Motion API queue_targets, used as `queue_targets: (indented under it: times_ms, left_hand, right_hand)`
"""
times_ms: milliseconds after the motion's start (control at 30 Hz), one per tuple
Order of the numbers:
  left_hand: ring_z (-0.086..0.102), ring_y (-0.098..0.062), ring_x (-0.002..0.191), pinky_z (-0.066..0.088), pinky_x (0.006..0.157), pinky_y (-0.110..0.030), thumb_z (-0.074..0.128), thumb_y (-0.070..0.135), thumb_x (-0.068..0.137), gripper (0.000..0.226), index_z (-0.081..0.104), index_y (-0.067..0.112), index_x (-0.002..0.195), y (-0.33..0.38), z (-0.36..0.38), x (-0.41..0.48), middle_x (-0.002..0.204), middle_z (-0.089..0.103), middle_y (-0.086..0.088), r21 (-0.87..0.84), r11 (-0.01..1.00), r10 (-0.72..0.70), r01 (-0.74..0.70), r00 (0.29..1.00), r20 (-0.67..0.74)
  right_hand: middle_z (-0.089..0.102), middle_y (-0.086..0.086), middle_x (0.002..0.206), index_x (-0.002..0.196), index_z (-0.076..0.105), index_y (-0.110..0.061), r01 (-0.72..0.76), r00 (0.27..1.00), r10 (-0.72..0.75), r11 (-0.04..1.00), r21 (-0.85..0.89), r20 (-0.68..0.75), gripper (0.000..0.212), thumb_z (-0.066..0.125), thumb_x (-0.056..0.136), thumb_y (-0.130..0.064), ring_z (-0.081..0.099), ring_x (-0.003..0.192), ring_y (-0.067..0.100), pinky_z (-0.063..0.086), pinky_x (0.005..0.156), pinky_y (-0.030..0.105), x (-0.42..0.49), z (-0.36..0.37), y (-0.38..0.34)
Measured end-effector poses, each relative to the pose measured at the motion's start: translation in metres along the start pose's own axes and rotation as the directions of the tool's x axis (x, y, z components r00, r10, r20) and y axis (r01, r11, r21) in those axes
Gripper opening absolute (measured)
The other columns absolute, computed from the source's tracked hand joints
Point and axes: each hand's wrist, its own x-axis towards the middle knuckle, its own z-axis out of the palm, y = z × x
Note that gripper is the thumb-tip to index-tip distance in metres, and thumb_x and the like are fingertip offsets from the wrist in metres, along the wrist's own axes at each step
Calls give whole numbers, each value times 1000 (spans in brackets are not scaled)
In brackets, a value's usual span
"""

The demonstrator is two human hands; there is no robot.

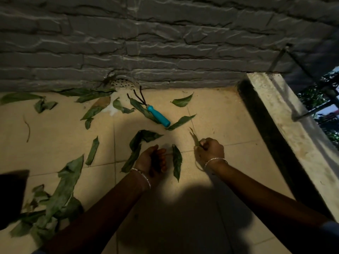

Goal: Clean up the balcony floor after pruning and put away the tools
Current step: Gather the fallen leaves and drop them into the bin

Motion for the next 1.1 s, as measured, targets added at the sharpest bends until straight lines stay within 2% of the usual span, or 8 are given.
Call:
queue_targets:
  times_ms: [200, 300, 433, 533, 667, 800, 967, 1100]
  left_hand:
    - [56, -13, 54, 44, 53, -24, 60, 47, 88, 40, 71, 10, 98, 5, 1, -5, 71, 64, -4, 168, 968, 168, -188, 978, 122]
    - [67, -21, 79, 54, 74, -31, 57, 34, 93, 29, 68, 7, 92, 5, 5, -12, 89, 68, -12, 58, 989, 121, -134, 973, 198]
    - [63, -16, 60, 51, 58, -28, 54, 27, 97, 22, 64, 12, 84, 7, -16, 1, 69, 66, -4, 62, 983, 175, -172, 984, -37]
    - [54, -17, 54, 44, 59, -30, 52, 25, 99, 28, 55, 12, 74, 12, -29, 6, 61, 53, -3, 40, 975, 222, -219, 969, -107]
    - [46, -17, 55, 41, 55, -29, 39, 27, 104, 32, 54, 10, 82, 14, -39, 8, 61, 43, -3, 87, 956, 285, -281, 958, -33]
    - [39, -11, 46, 34, 43, -22, 44, 31, 103, 29, 62, 12, 90, 18, -49, 6, 62, 41, 0, 213, 919, 358, -333, 929, -90]
    - [53, -18, 68, 43, 57, -27, 62, 26, 94, 19, 66, 11, 105, 40, -69, -4, 82, 60, -9, 386, 825, 548, -413, 754, -362]
    - [59, -28, 84, 48, 65, -33, 67, 26, 89, 34, 65, 8, 119, 53, -88, -1, 96, 63, -16, 386, 825, 561, -413, 680, -472]
  right_hand:
    - [64, -7, 74, 89, 68, -16, 352, 914, -364, 931, 99, 179, 14, 78, 80, -15, 61, 68, 5, 50, 64, 15, -50, 25, -54]
    - [63, -11, 77, 94, 67, -17, 423, 867, -427, 903, 73, 256, 19, 79, 80, -23, 60, 69, 1, 44, 63, 8, -66, 41, -65]
    - [67, -1, 74, 84, 65, -19, 309, 905, -364, 918, 247, 221, 25, 76, 81, -41, 66, 68, 13, 54, 62, 26, -62, 30, -51]
    - [64, -2, 76, 86, 57, -23, 267, 956, -268, 963, 24, 118, 26, 77, 81, -40, 64, 72, 15, 53, 65, 28, -49, 22, -25]
    - [61, -5, 86, 97, 52, -24, 225, 952, -198, 970, -96, 235, 45, 83, 71, -45, 61, 76, 12, 52, 65, 28, -51, 36, -5]
    - [62, 0, 86, 96, 58, -16, 289, 935, -241, 943, -167, 262, 17, 70, 88, -24, 61, 78, 17, 46, 63, 24, -45, 46, -10]
    - [62, 6, 82, 99, 57, -10, 192, 954, -202, 979, 67, 220, 6, 52, 97, -9, 62, 81, 25, 50, 69, 34, -28, 35, -38]
    - [64, 6, 82, 109, 60, -14, 376, 913, -367, 927, -15, 175, 15, 59, 95, -19, 62, 75, 22, 49, 63, 30, -11, 39, -61]
